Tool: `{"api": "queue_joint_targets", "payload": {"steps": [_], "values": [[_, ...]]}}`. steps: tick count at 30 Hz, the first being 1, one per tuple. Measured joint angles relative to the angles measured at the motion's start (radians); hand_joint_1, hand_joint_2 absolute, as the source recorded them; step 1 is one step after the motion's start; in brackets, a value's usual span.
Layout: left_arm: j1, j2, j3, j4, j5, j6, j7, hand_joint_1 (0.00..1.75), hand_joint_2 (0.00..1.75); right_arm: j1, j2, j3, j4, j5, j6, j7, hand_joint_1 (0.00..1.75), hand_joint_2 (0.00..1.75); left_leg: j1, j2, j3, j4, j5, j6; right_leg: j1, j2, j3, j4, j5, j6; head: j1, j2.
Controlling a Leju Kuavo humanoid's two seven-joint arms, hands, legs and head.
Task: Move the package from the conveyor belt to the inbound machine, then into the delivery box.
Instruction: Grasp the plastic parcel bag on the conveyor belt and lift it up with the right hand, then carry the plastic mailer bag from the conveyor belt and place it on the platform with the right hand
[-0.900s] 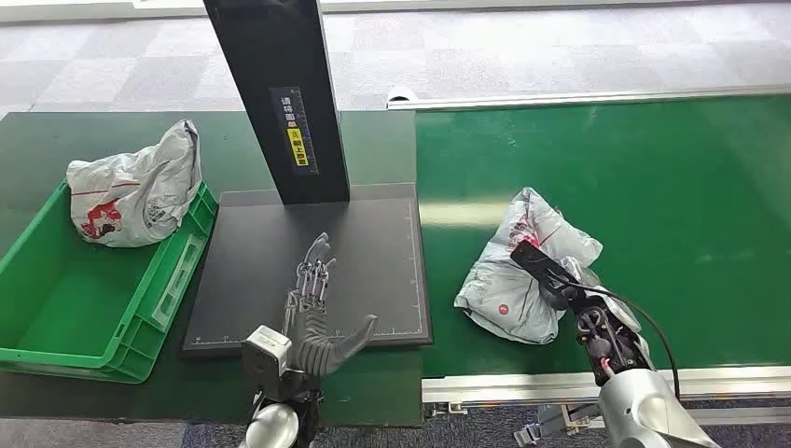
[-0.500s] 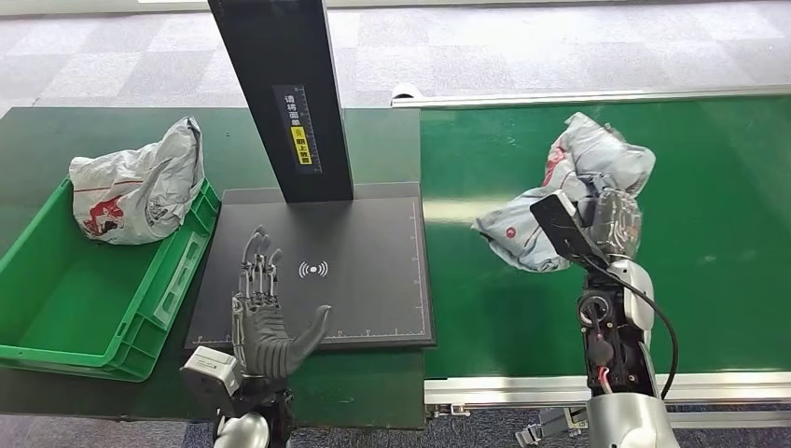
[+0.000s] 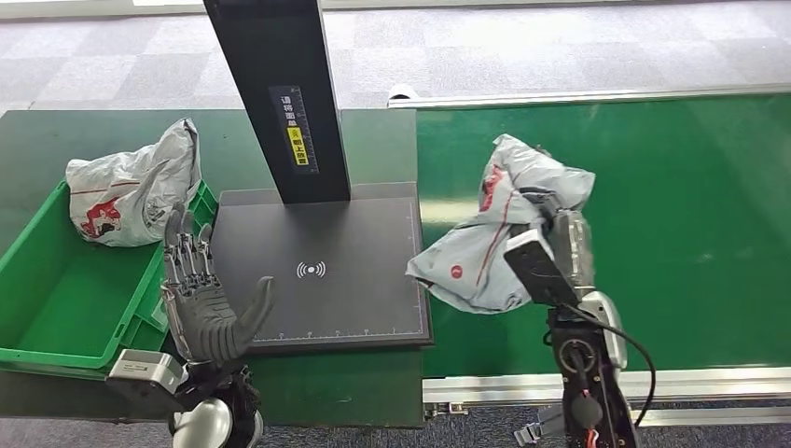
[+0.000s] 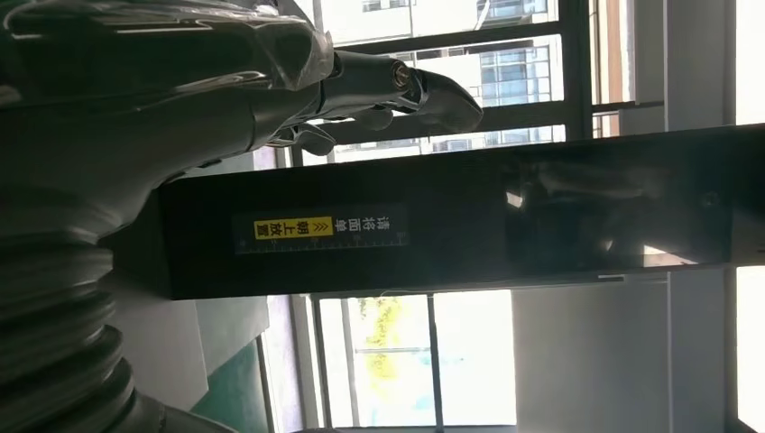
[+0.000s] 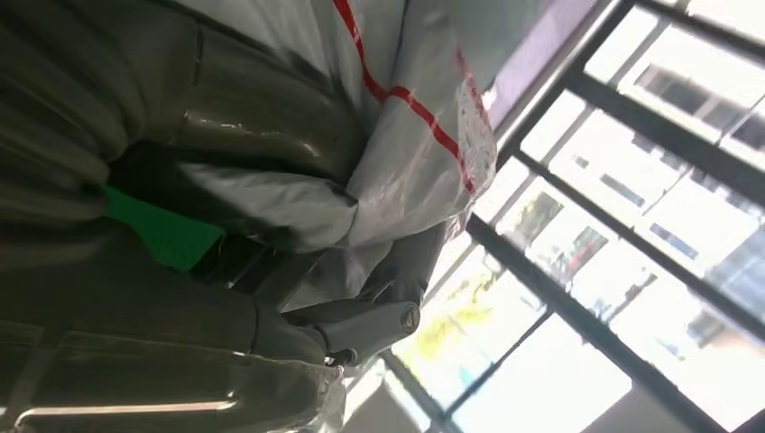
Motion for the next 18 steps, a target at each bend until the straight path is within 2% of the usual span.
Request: {"api": "queue_joint_targets", "payload": {"steps": [3,7,16,18], "values": [[-0.011,0.000,0.006,0.002,0.007,0.000,0.014,0.00,1.75,-0.003,0.052,0.084,0.131,-0.052,0.022,-0.038,1.75,1.75,0.001,0.000,-0.001,0.000,0.000,0.000,0.001,0.000,-0.001,0.000,0.000,0.000,0.000,0.000],[-0.016,0.000,0.010,0.007,0.006,0.002,0.022,0.00,1.75,-0.015,0.103,0.179,0.246,-0.067,0.030,-0.046,1.75,1.75,0.001,-0.001,-0.002,0.000,0.000,-0.001,0.001,0.000,-0.002,0.000,-0.001,-0.001,0.000,0.000],[-0.026,0.003,0.015,0.021,0.004,0.026,0.026,0.00,1.75,-0.066,0.132,0.264,0.342,-0.097,0.073,-0.044,1.75,1.75,0.000,-0.001,-0.002,0.000,0.000,0.000,0.000,-0.001,-0.002,0.000,-0.001,-0.001,0.000,0.000],[-0.029,0.005,0.016,0.025,0.005,0.032,0.028,0.00,1.75,-0.080,0.134,0.274,0.361,-0.112,0.078,-0.048,0.87,1.75,0.000,-0.001,-0.002,0.000,0.000,-0.001,0.000,-0.001,-0.002,0.000,-0.001,-0.001,0.000,0.000]]}}
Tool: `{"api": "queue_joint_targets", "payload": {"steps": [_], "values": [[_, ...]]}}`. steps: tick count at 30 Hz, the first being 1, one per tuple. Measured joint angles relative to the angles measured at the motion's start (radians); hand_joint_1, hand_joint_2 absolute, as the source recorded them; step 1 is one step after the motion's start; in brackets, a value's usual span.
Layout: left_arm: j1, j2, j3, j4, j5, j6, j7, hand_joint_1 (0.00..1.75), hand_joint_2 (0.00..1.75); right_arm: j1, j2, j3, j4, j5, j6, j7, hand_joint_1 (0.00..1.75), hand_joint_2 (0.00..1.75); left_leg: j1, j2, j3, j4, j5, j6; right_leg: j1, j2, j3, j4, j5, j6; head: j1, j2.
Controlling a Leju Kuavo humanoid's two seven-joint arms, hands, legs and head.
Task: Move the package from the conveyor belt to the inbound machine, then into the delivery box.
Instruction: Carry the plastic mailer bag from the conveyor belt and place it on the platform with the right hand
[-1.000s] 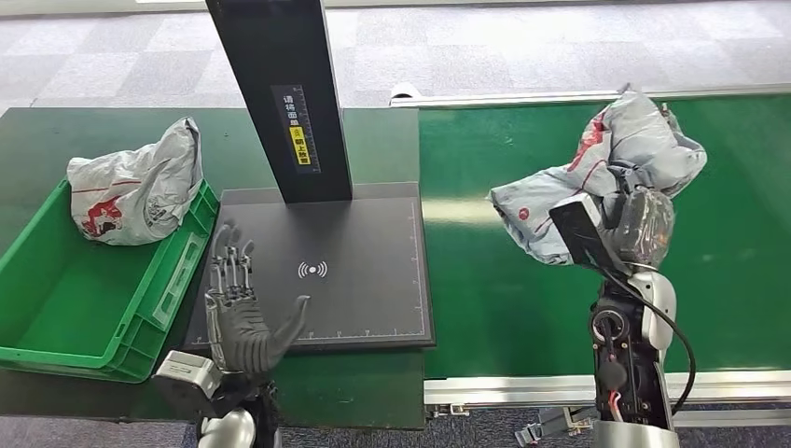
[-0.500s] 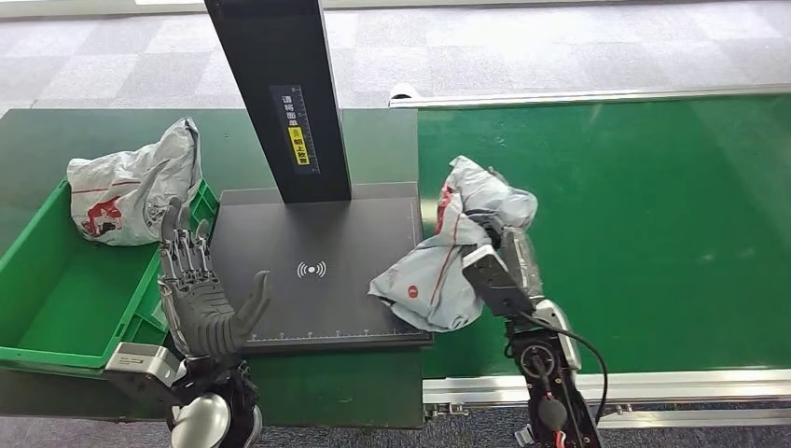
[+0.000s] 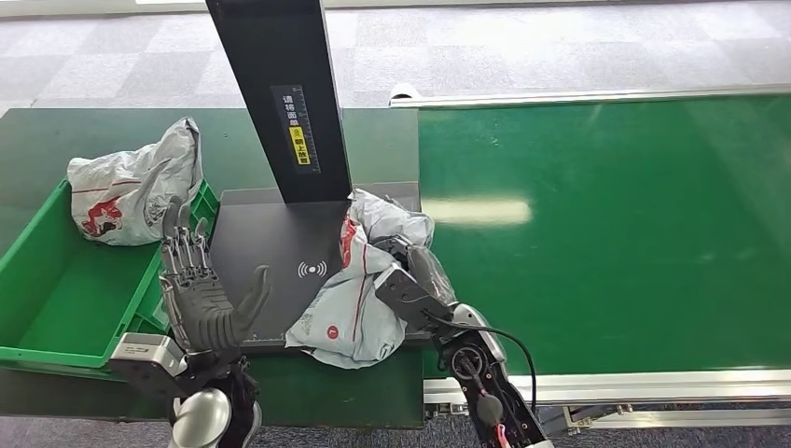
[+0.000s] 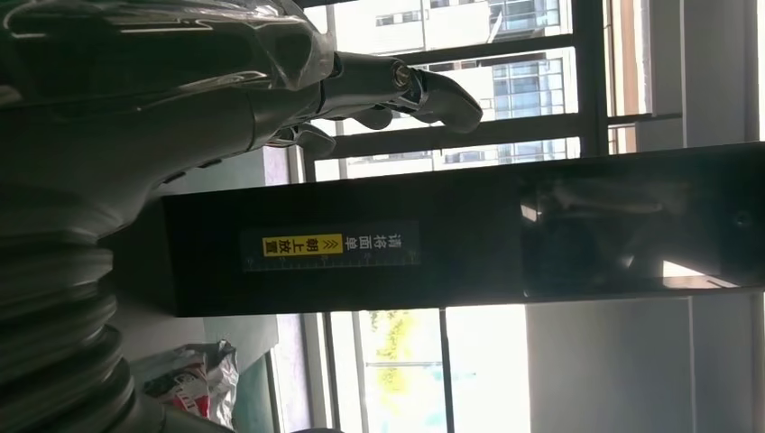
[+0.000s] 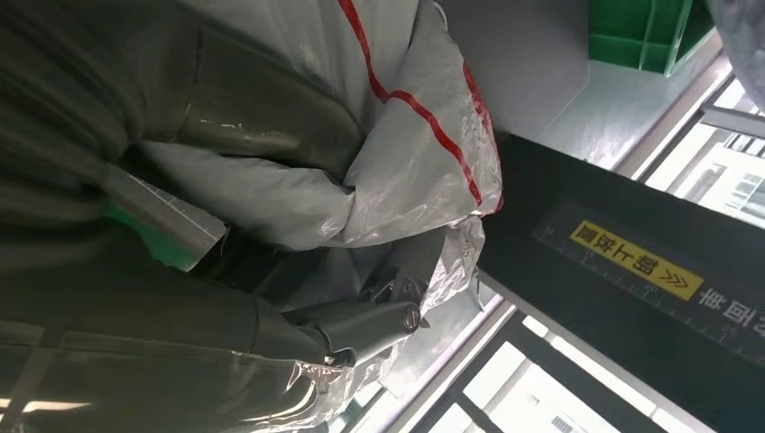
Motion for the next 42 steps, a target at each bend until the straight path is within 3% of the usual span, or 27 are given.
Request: {"api": "queue_joint_targets", "payload": {"steps": [2,27,32,38,42], "values": [[-0.001,0.002,0.002,0.002,0.003,0.004,0.002,0.00,1.75,-0.012,0.000,0.004,0.017,-0.015,0.001,-0.001,0.00,1.75,0.000,0.000,0.000,0.000,0.000,0.000,0.000,0.000,0.000,0.000,0.000,0.000,0.000,0.000],[-0.001,0.007,0.007,0.035,0.008,0.008,0.002,0.00,1.75,-0.030,-0.011,-0.002,0.059,-0.081,-0.019,-0.016,0.00,1.75,0.000,0.000,0.000,0.000,0.000,0.000,0.000,0.000,0.000,0.000,0.000,0.000,0.000,0.000],[-0.005,0.007,0.000,0.042,0.008,-0.013,0.007,0.00,1.75,-0.029,-0.018,-0.006,0.052,-0.134,0.011,-0.054,0.00,1.75,0.000,0.000,0.001,0.000,0.000,0.000,0.000,0.000,0.000,0.000,0.000,0.000,0.000,0.000],[-0.033,0.006,-0.068,0.108,-0.016,-0.105,0.040,0.00,1.75,0.004,-0.062,-0.014,-0.051,-0.200,0.047,-0.108,0.00,1.75,0.000,0.000,0.001,0.000,0.000,0.000,0.000,0.000,0.000,0.000,0.000,0.000,0.000,0.000],[-0.093,-0.003,-0.146,0.247,-0.108,-0.176,0.126,0.00,1.75,0.069,-0.100,-0.040,-0.238,-0.267,0.040,-0.169,0.00,1.75,-0.001,-0.002,0.001,0.001,0.000,0.000,-0.001,-0.002,-0.002,-0.001,0.000,0.000,0.000,0.000]]}}
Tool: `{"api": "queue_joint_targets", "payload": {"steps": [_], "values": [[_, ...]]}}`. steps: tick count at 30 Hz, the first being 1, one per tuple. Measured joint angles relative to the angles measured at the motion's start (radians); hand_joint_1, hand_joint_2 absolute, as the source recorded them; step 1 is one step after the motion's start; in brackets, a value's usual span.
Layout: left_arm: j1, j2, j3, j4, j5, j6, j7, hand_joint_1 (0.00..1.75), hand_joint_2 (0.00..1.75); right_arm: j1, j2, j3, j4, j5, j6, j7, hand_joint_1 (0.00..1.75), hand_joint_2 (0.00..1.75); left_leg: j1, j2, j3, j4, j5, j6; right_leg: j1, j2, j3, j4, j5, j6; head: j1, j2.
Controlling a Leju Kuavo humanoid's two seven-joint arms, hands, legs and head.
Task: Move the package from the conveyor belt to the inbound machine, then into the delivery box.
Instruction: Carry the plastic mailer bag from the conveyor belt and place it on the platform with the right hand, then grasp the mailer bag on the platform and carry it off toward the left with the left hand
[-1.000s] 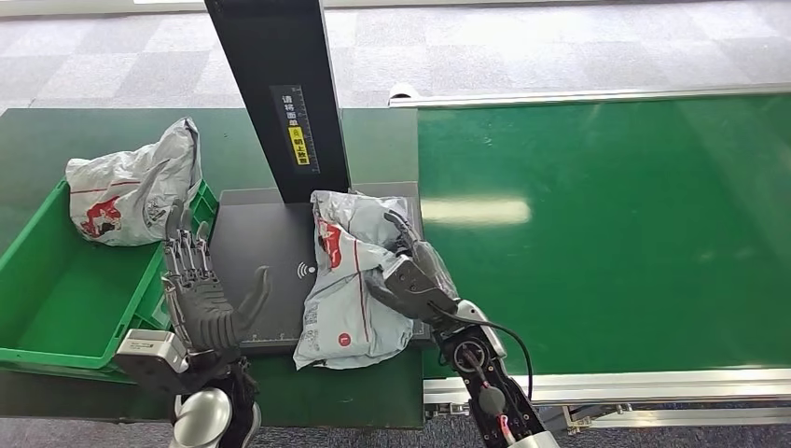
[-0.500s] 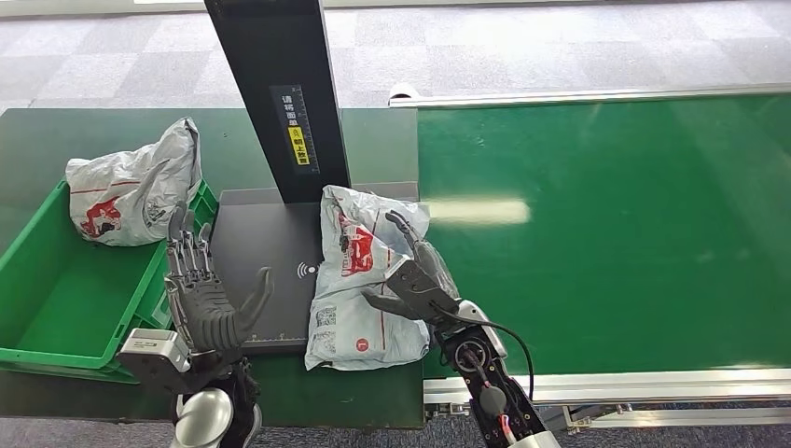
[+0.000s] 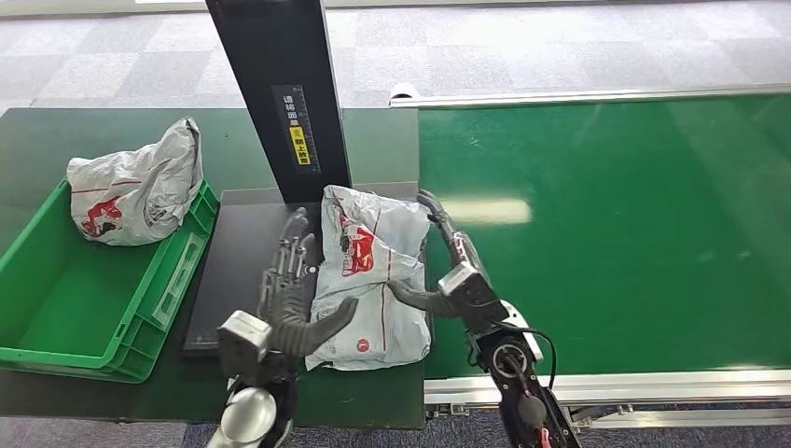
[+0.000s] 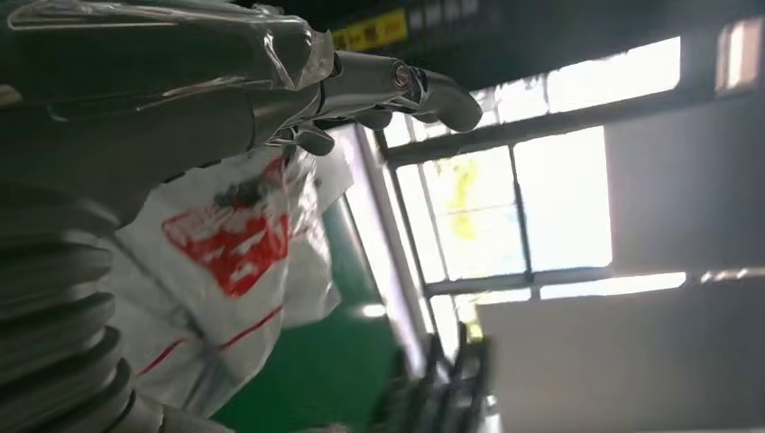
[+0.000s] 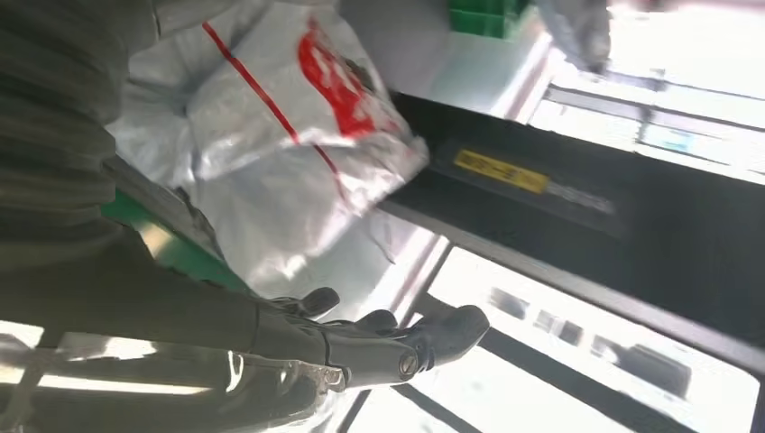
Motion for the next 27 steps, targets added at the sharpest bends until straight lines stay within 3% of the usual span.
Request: {"api": "queue_joint_targets", "payload": {"steps": [6,10,15,19,27], "values": [[-0.246,-0.054,-0.155,0.505,-0.463,0.102,0.222,0.00,1.75,0.144,-0.033,-0.146,-0.459,-0.104,-0.035,-0.073,0.00,1.75,-0.001,0.000,-0.001,0.000,0.000,0.001,-0.001,-0.001,0.002,0.000,0.001,0.001,0.000,0.000],[-0.352,-0.083,-0.231,0.720,-0.556,0.097,0.292,0.00,1.75,0.186,-0.033,-0.188,-0.597,-0.105,-0.027,-0.111,0.00,1.75,-0.001,0.001,0.000,0.000,0.000,0.001,-0.001,0.000,0.002,0.000,0.001,0.001,0.000,0.000],[-0.420,-0.099,-0.274,0.848,-0.578,0.085,0.313,0.04,1.75,0.194,-0.033,-0.209,-0.659,-0.107,-0.025,-0.124,0.00,1.75,0.000,0.001,0.004,0.000,0.000,0.001,0.000,0.000,0.007,0.000,0.001,0.001,0.000,0.000],[-0.449,-0.104,-0.295,0.896,-0.624,0.052,0.361,1.75,1.75,0.195,-0.033,-0.216,-0.677,-0.110,-0.020,-0.129,0.00,1.75,0.000,0.001,0.008,-0.001,0.000,0.001,0.000,0.000,0.012,0.000,0.000,0.001,0.000,0.000],[-0.473,-0.106,-0.313,0.941,-0.679,0.037,0.425,1.75,1.75,0.203,-0.025,-0.220,-0.693,-0.118,-0.018,-0.131,0.00,1.75,0.000,0.001,0.017,-0.001,-0.002,0.002,-0.001,0.001,0.022,0.000,0.000,0.001,0.000,0.000]]}}
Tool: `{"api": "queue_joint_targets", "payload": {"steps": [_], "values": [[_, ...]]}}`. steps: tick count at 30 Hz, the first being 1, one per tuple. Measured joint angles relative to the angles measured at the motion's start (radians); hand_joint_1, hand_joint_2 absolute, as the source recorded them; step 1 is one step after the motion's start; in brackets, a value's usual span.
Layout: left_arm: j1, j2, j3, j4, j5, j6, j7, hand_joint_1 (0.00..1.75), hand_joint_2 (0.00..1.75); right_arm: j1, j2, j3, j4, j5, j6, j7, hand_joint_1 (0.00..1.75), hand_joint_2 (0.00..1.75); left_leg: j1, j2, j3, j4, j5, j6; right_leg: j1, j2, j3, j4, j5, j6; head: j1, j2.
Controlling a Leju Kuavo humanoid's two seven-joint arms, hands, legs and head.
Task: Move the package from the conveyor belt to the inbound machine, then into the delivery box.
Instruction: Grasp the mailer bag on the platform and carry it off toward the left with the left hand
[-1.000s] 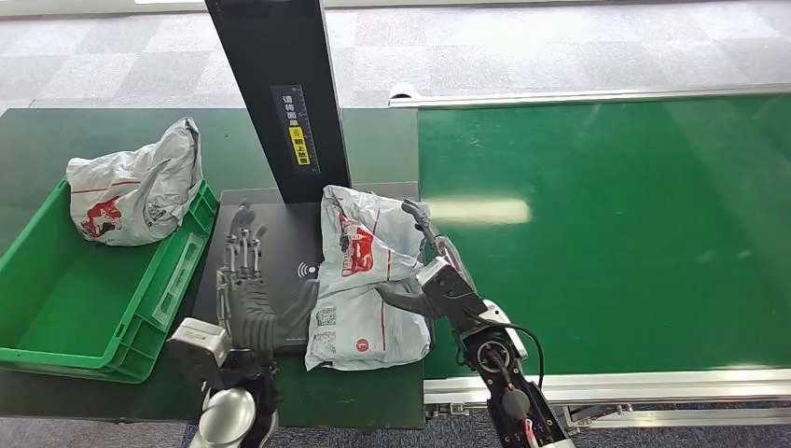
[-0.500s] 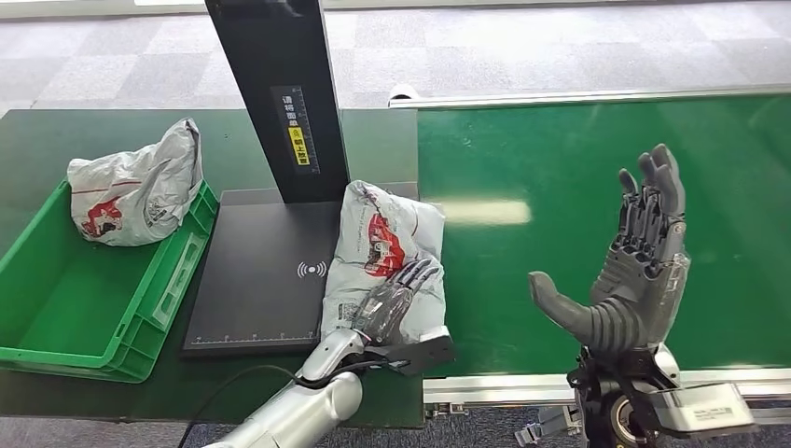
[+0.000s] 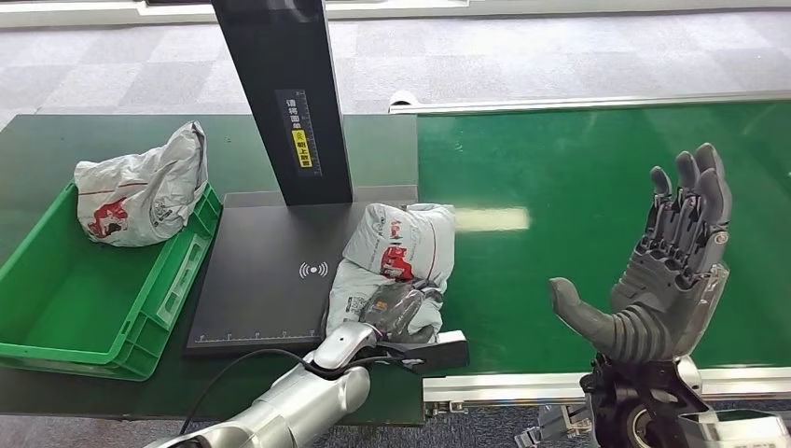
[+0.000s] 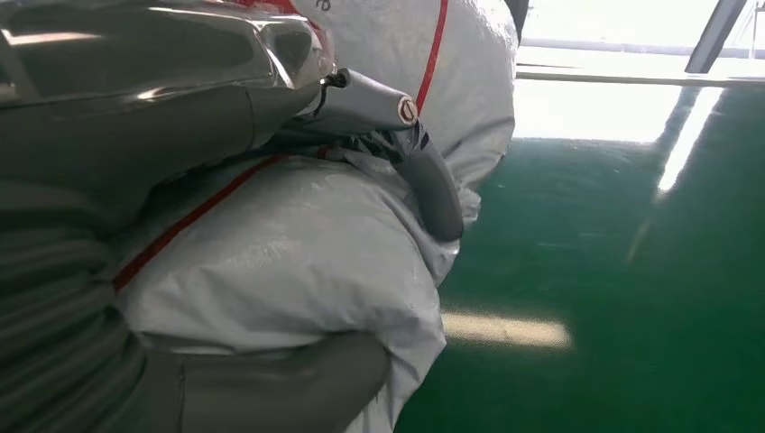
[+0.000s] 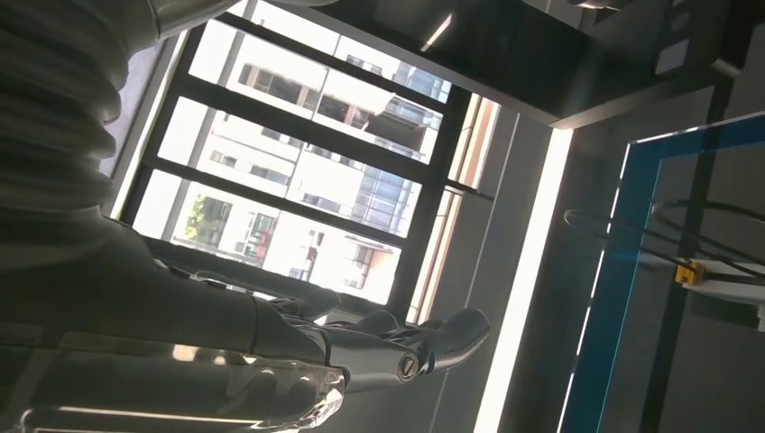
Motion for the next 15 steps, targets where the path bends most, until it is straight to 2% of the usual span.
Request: {"api": "queue_joint_targets", "payload": {"steps": [5,11,15], "values": [[0.002,0.002,0.031,0.002,0.083,0.021,-0.083,1.75,1.75,0.017,0.006,-0.005,-0.007,0.000,-0.002,-0.002,0.00,1.75,0.000,0.000,0.002,0.000,0.000,0.000,0.001,0.000,0.001,0.000,0.000,0.000,0.000,0.000],[0.011,0.002,0.168,-0.015,0.312,-0.087,-0.287,1.75,1.75,0.032,0.008,-0.022,-0.009,0.000,-0.014,-0.006,0.00,1.75,0.000,0.000,0.002,0.000,0.001,0.000,0.001,0.000,0.001,0.000,0.000,0.000,0.000,0.000],[0.045,0.004,0.235,-0.071,0.394,-0.130,-0.375,1.75,1.75,0.046,0.010,-0.032,-0.009,0.000,-0.021,-0.012,0.00,1.75,0.000,0.000,0.001,0.000,0.001,0.000,0.000,0.000,0.000,0.000,0.000,0.000,0.000,0.000]]}}
